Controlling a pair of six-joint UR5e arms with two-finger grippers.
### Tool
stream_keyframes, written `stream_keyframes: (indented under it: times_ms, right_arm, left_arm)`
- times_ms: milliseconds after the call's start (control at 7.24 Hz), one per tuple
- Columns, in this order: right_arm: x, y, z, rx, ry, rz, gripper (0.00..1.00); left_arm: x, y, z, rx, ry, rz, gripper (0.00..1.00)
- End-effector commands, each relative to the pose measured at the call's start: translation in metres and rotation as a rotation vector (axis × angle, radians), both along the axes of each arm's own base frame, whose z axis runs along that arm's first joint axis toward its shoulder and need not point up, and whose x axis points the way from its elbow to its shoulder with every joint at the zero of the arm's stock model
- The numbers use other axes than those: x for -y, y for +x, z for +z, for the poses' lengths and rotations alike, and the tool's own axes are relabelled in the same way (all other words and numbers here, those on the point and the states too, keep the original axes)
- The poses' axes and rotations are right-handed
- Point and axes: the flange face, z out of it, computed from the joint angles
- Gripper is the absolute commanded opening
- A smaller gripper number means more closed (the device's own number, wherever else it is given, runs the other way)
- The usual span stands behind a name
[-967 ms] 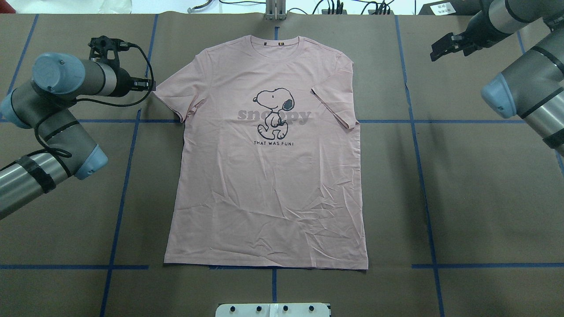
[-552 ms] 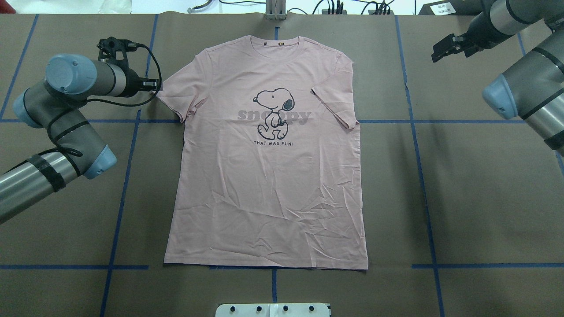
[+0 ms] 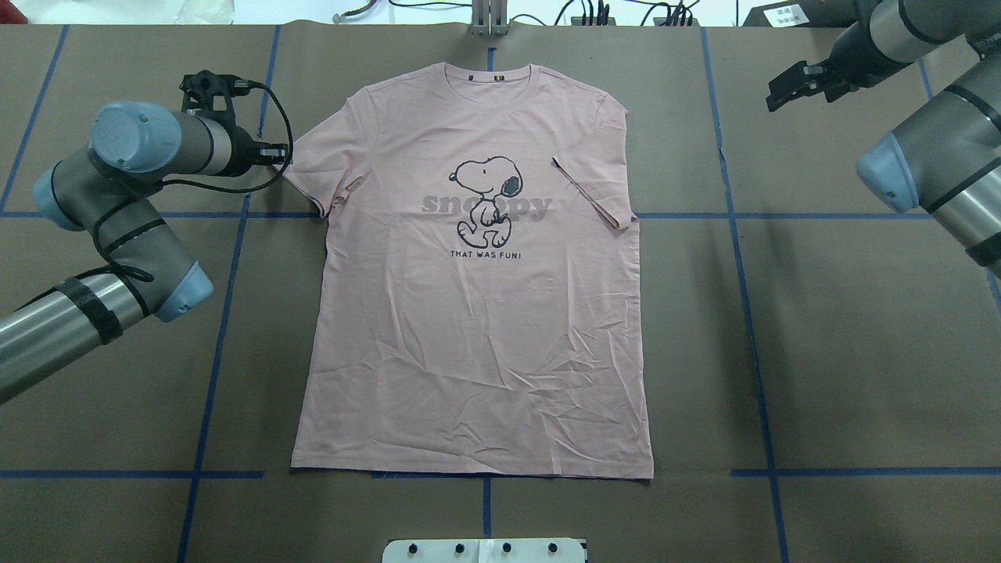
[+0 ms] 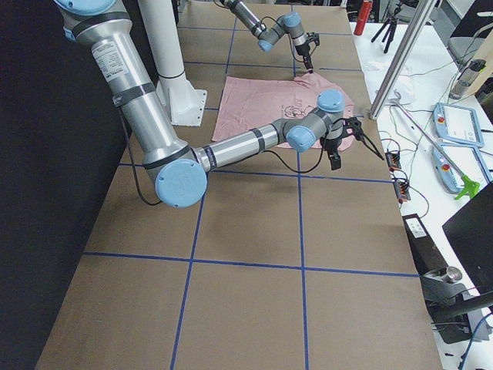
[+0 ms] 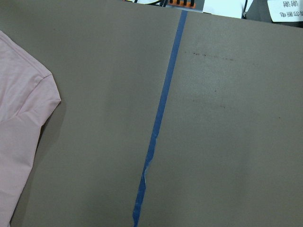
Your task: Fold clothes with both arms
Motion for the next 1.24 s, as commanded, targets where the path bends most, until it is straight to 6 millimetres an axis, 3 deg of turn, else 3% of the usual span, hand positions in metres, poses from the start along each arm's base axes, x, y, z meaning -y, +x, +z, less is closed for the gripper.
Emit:
stream_keyframes:
  times_ms: [0,414,552,691,967,1105]
  right_arm:
    - [0.0,0.0,0.001,-0.001,-0.002,0.0,1.0]
    - [0.001,-0.001,0.004,-0.005,-0.005,0.002,1.0]
    - [0.001,0.0,0.004,-0.009,-0.003,0.004,1.0]
    - [0.001,0.0,0.004,-0.009,-0.003,0.004,1.0]
    - [0.001,0.0,0.004,-0.008,-0.004,0.005,1.0]
    - [0.001,0.0,0.004,-0.008,-0.004,0.005,1.0]
  left_arm:
    - [-0.001,0.0,0.001,0.002,-0.001,0.0,0.48]
    - [-0.003,0.004,0.005,0.006,-0.005,0.006,0.42]
    - [-0.003,0.006,0.003,0.001,-0.003,0.005,0.26]
    - [-0.004,0.006,0.003,-0.007,-0.011,-0.001,0.0]
    - [-0.005,0.006,-0.005,-0.009,0.003,0.006,0.0]
    - [-0.006,0.004,-0.024,-0.027,0.02,0.006,0.0]
